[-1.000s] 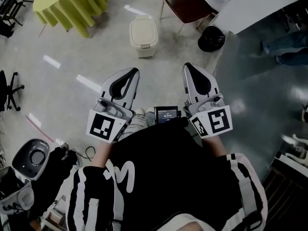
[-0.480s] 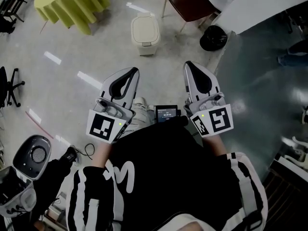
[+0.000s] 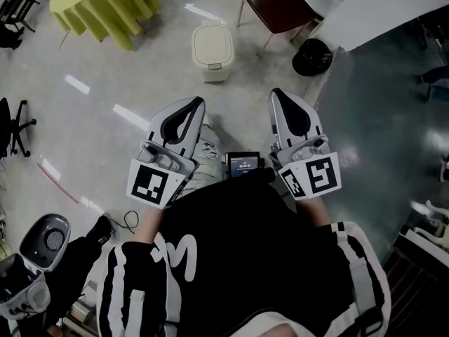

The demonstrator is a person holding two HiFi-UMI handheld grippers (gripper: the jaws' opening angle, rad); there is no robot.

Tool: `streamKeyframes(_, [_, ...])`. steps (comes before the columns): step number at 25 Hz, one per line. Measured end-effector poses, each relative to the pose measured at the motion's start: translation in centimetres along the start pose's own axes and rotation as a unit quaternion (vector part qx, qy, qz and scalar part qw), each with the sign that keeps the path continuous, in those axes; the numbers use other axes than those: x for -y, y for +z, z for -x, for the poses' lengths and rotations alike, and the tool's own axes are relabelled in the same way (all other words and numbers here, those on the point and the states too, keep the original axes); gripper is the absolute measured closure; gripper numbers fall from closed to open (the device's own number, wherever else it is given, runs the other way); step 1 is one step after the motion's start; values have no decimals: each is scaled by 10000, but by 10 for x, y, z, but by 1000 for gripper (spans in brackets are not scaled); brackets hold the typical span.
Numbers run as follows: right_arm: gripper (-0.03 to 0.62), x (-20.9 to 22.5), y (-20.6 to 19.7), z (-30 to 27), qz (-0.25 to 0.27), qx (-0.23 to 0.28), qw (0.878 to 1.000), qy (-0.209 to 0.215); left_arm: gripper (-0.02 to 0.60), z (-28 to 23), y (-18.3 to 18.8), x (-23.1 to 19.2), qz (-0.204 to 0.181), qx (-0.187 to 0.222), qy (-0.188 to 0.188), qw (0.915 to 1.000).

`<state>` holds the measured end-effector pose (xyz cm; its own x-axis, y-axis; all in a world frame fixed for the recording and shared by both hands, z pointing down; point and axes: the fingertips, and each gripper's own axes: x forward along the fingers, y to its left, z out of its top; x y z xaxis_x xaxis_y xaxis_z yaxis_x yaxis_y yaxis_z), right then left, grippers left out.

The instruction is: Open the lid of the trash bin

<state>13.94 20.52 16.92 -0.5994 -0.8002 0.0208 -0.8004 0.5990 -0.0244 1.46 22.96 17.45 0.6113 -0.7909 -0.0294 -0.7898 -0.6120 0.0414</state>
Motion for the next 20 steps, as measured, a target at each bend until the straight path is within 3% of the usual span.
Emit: streamKeyframes(20, [583, 52, 5, -82, 39, 30, 9997, -222, 574, -80, 3, -68, 10, 30, -282, 9996])
